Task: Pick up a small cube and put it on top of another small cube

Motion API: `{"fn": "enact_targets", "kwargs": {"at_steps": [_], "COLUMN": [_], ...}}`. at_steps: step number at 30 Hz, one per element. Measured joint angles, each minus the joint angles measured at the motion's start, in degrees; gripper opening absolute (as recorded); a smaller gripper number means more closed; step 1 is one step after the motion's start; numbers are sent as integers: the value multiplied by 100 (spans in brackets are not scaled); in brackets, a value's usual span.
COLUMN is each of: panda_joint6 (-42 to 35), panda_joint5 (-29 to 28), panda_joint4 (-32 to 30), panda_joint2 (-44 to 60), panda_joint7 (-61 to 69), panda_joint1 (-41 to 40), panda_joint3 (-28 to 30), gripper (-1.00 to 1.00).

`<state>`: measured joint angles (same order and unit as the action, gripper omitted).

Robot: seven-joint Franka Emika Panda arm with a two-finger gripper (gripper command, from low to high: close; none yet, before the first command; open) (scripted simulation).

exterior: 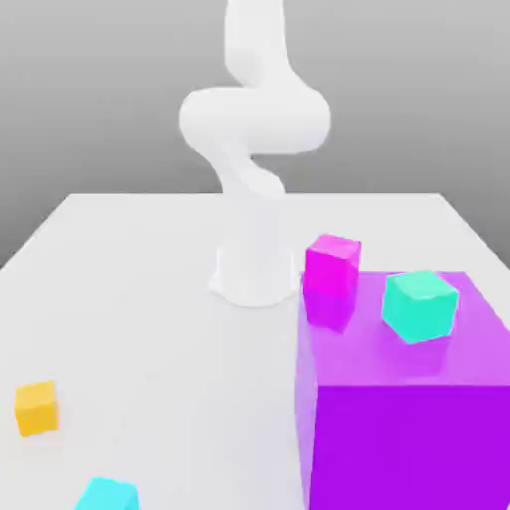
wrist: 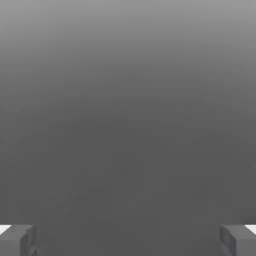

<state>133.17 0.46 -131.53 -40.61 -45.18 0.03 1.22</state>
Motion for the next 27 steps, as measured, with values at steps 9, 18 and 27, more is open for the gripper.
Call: {"fn": "enact_targets", "kwargs": {"at_steps": [9,18,27], "panda_joint6": [508,1002,1505], "panda_joint5": [236,556,737], "panda_joint4": [92,182,270], "panda_joint2": [1902,3775,5634], "panda_joint7": [287,631,877], "panda_joint1": [-25,-199,-523], "panda_joint3": [440,755,873], "gripper": [0,0,0]}}
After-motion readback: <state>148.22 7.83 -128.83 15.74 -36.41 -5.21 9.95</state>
